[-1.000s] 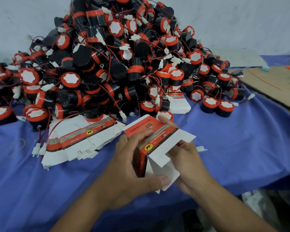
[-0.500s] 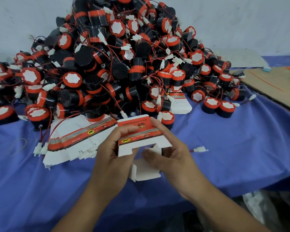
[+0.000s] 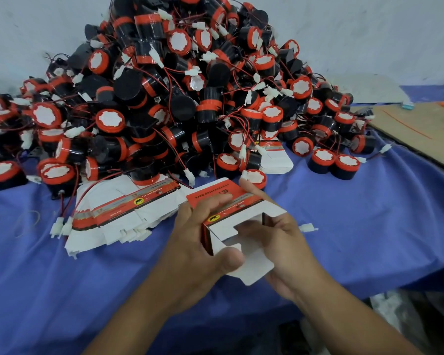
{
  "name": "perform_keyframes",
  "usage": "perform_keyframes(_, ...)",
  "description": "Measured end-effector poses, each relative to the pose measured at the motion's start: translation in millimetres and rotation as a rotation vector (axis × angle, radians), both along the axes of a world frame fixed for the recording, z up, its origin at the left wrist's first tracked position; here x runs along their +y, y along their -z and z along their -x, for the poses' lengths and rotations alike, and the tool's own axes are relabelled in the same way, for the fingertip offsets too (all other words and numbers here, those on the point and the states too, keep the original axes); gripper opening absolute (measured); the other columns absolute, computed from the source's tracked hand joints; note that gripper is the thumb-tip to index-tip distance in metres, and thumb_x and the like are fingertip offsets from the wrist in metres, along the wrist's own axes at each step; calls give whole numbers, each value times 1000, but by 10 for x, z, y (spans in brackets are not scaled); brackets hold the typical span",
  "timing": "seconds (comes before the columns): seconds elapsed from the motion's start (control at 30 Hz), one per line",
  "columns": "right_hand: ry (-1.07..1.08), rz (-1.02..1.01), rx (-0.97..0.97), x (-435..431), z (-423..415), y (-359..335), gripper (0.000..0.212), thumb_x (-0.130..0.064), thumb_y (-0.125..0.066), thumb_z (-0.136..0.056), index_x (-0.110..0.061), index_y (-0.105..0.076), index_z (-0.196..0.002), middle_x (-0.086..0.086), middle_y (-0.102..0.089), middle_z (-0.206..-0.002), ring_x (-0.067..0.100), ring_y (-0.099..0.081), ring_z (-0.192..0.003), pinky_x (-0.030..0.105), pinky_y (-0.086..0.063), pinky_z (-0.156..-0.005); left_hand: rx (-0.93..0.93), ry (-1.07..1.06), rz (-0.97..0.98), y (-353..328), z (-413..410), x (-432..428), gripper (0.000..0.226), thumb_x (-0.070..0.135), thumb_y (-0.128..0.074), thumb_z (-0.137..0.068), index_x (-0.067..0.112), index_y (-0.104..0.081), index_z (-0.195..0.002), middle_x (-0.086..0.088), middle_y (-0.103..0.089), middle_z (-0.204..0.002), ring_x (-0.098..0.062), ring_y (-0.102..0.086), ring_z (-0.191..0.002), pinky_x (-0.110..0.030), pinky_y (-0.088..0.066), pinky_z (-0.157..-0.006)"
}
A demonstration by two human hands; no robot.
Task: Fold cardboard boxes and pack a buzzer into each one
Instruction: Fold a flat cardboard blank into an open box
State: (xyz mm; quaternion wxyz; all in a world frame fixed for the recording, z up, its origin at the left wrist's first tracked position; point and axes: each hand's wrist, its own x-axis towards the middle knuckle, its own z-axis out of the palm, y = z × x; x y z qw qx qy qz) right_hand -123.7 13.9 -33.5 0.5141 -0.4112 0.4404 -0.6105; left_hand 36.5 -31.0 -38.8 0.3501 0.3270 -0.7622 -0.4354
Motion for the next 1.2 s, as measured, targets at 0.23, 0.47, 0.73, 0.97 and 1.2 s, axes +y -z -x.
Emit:
perform_keyframes(0.23,40,60,90,22,34,-47,50,-11,-63,-88,-51,-69,-118,-2,-74,-119,21,-69,-112,44,-56,-99,78,109,-147,-36,-57,-25,60,71,-62,-78,53,-50,-134,20,-51,-133,-1,-52,-124,-21,-51,-90)
perform_keyframes(0.47,-50,51,-147,-6,58,-75,58,5,-64,-83,-31,-67,-129,10,-70,-125,32,-66,-118,47,-55,-98,234,47,-144,-70,-41,-28,47,42,-63,-86,43,-57,-133,15,-62,-133,-8,-59,-122,-22,-53,-90)
perform_keyframes(0.73,-146,230,-133,10,0,-68,83,-52,-76,-84,-16,-42,-151,9,-57,-144,34,-50,-136,56,-37,-115,483,-136,-273,-74,105,117,40,29,-59,-91,35,-61,-131,4,-67,-128,-16,-64,-118,-51,-52,-98)
perform_keyframes(0.97,32,269,85,39,-62,-70,57,-56,-76,-83,-40,-54,-133,2,-66,-117,20,-66,-106,33,-58,-84,429,-15,-318,-53,218,279,45,41,-58,-92,57,-51,-134,13,-66,-129,-15,-65,-116,-36,-58,-86)
perform_keyframes(1.2,55,110,163,64,106,-235,23,-35,-75,-81,-30,-71,-103,18,-66,-102,31,-67,-89,58,-59,-72,-327,-144,369,-105,-30,170,84,85,-44,-75,63,-6,-146,26,-39,-118,-2,-48,-110,-18,-46,-84)
